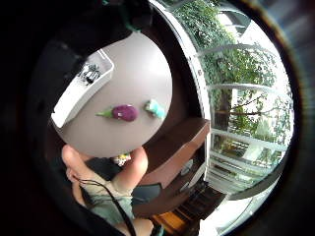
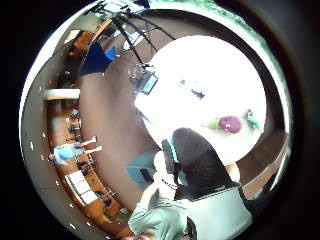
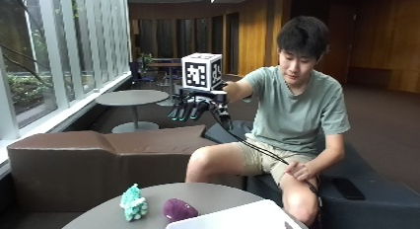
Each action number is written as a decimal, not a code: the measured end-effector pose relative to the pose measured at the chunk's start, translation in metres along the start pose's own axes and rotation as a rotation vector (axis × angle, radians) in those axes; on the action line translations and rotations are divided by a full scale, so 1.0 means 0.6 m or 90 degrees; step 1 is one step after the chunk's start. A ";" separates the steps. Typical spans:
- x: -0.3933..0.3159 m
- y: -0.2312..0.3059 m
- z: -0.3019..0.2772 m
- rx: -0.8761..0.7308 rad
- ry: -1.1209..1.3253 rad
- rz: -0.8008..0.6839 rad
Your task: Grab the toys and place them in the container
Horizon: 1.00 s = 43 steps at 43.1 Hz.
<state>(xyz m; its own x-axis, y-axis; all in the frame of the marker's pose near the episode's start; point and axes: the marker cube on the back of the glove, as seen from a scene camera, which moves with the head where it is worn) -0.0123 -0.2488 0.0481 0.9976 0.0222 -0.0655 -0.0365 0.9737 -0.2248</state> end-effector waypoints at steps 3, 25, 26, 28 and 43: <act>0.038 0.008 0.012 -0.005 -0.006 0.009; 0.163 -0.022 0.435 -0.202 0.004 -0.002; 0.165 -0.021 0.461 -0.214 0.007 -0.002; 0.163 -0.027 0.501 -0.231 0.008 -0.007; 0.180 -0.040 0.622 -0.098 -0.047 0.010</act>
<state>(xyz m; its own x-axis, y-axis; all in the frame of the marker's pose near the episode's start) 0.1186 -0.1852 0.4092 0.9982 0.0591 0.0003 -0.0548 0.9271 -0.3707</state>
